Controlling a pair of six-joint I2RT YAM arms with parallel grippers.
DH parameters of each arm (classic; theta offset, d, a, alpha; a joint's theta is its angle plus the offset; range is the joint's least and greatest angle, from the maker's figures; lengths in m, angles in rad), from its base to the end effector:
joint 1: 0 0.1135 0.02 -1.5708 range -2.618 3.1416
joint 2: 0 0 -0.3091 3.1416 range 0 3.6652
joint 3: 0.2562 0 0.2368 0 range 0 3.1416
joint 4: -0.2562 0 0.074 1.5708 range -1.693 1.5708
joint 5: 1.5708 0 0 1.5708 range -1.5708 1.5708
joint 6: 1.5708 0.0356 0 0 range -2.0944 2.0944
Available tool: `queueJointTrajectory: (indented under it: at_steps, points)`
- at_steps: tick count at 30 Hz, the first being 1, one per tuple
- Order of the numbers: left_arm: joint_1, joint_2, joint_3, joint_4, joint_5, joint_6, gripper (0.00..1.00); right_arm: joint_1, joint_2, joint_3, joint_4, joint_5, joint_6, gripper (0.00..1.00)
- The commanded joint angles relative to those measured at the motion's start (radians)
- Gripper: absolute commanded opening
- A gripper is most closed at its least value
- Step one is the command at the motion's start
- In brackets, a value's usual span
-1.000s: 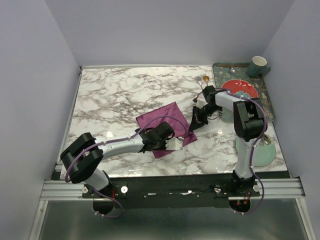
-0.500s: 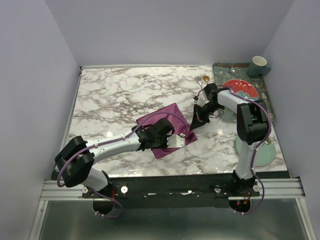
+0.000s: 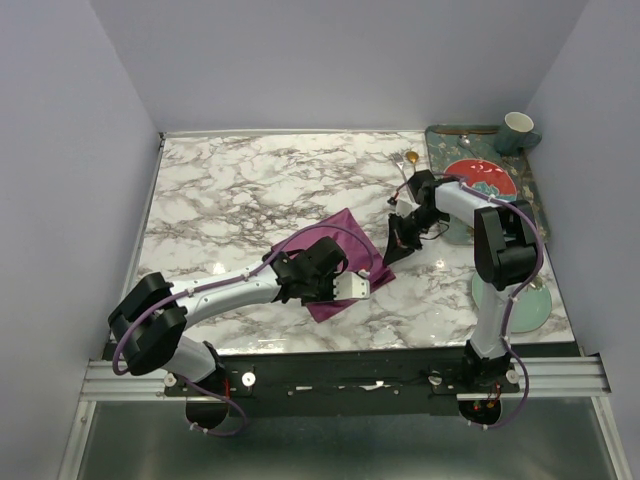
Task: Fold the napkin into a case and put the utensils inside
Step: Fold the square-folded napkin at the center of the board.
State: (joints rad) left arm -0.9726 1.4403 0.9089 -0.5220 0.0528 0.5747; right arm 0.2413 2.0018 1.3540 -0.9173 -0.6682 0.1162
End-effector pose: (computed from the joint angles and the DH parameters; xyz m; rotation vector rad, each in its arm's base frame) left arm 0.1459 -0.2174 0.2604 1.8559 1.8736 -0.2062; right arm 0.3526 0.1095 0.2020 0.1820 -2.8613 -0.9808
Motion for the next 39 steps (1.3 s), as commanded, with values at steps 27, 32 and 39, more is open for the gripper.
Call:
queueJointTrajectory:
  at_steps: [27,32,39]
  points:
    - [0.053,0.097,0.045,-0.079,0.257,-0.030,0.28,0.003,0.089,-0.006,0.015,0.182,-0.058,0.01]
    - [0.291,0.062,0.165,-0.228,0.510,-0.052,0.51,0.003,0.084,-0.013,0.018,0.180,-0.058,0.00]
    - [0.495,0.089,0.228,-0.236,0.565,-0.104,0.54,0.003,0.084,-0.024,0.021,0.180,-0.059,0.01]
